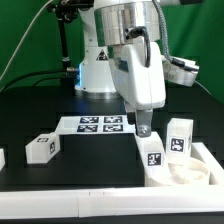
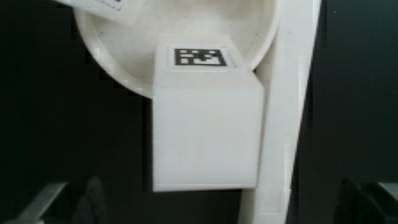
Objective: Assemble stool
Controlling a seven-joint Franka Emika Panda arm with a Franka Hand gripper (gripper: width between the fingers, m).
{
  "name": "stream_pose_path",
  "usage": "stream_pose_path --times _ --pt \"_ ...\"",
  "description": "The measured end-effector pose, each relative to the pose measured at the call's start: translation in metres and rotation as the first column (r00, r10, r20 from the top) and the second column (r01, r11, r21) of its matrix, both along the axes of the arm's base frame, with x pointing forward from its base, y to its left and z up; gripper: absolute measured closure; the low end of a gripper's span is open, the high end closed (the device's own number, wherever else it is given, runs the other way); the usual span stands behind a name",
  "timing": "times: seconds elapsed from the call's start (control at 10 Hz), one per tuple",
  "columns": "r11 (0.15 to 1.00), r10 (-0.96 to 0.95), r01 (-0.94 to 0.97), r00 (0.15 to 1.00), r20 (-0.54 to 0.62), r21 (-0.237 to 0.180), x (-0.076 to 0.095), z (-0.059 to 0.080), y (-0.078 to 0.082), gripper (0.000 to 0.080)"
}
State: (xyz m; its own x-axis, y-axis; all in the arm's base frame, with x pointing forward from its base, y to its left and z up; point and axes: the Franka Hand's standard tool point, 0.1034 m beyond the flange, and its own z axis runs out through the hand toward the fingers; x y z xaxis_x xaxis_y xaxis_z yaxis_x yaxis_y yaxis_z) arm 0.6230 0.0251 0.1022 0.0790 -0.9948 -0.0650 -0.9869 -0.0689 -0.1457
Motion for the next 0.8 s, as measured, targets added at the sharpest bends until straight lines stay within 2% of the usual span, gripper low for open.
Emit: stream_pose_path --times 0.1,0.2,0.3,0.5,0.6,0.7,0.8 --pt "0.999 0.041 -0.041 0.999 0.0 -0.008 -0.001 -0.002 -0.003 0.0151" --pt "0.993 0.112 -0.112 0.994 -0.002 -0.023 -0.003 -0.005 -0.013 0.0151" --pt "0.977 0.208 -0.208 0.978 -0.005 -0.04 -0.008 -0.008 -0.027 0.0151" --pt "0.922 0.381 -0.381 0.924 -0.01 -0.071 -0.017 -0.009 -0.065 0.0151" --pt "0.864 0.495 -0.493 0.869 -0.005 -0.105 -0.02 -0.011 -0.082 0.0151" --pt "0.822 0.558 -0.553 0.83 -0.006 -0.137 -0.024 -0.015 -0.09 0.0151" --pt "0.815 0.568 -0.564 0.823 -0.007 -0.136 -0.023 -0.015 -0.085 0.0151"
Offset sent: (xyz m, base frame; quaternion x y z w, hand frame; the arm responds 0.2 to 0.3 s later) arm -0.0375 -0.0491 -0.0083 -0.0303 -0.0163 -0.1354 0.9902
